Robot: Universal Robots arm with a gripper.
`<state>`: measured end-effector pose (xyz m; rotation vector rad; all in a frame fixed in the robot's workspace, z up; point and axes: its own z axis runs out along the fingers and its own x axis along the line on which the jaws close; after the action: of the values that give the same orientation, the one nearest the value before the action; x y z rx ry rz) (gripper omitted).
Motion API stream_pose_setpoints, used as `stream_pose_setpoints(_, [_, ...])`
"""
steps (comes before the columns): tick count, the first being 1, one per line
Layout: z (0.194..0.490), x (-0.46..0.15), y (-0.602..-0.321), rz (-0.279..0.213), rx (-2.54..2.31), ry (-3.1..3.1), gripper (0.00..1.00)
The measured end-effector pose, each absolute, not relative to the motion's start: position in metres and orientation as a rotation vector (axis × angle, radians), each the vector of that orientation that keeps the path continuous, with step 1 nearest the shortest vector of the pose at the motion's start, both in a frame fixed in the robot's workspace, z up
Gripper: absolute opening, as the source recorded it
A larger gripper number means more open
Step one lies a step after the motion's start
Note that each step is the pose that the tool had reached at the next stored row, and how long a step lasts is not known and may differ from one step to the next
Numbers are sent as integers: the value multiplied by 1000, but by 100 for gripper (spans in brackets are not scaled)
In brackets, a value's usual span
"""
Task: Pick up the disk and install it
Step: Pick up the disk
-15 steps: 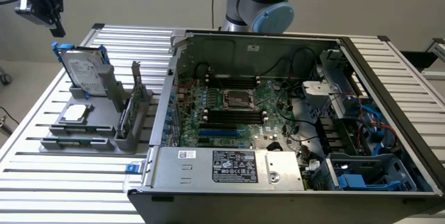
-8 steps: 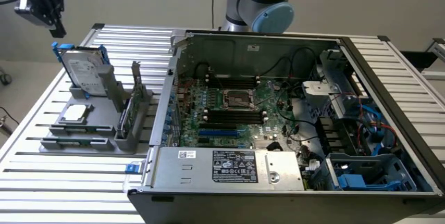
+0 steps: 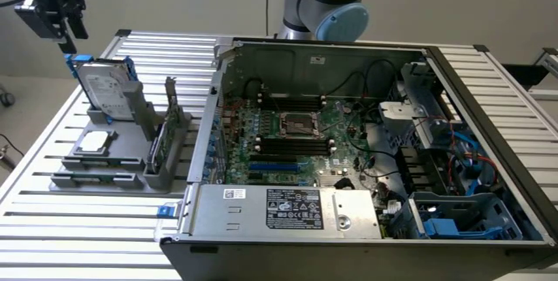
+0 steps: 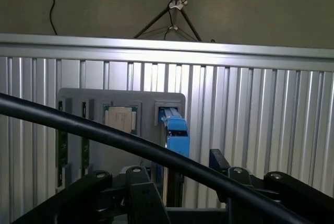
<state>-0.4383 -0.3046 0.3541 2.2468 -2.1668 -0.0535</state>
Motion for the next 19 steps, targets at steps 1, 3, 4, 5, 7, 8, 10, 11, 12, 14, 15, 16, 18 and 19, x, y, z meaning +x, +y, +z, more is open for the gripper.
stream_pose_setpoints(1, [352, -438, -305, -53, 2247, -2167, 54])
stream_pose_setpoints(3, [349, -438, -305, -53, 2247, -2167, 54])
stream_pose_setpoints(4, [347, -438, -305, -53, 2247, -2166, 54])
stream_pose_setpoints(5, [345, -438, -305, -53, 2247, -2167, 54])
stream_pose_setpoints(7, [341, -438, -305, -53, 2247, -2166, 54])
stream_pose_setpoints(8, [340, -438, -305, -53, 2247, -2166, 54])
stream_pose_setpoints(10, [336, -438, -305, -53, 2247, -2167, 54])
stream_pose_setpoints(11, [334, -438, -305, -53, 2247, -2167, 54])
stream_pose_setpoints(12, [332, -438, -305, -53, 2246, -2167, 54])
stream_pose_setpoints(14, [329, -438, -305, -53, 2247, -2167, 54])
stream_pose_setpoints(15, [327, -438, -305, -53, 2247, -2167, 54])
stream_pose_setpoints(16, [325, -438, -305, -53, 2247, -2167, 54])
stream_pose_setpoints(18, [321, -438, -305, -53, 2247, -2167, 54])
stream_pose_setpoints(19, [320, -438, -305, -53, 2247, -2167, 54])
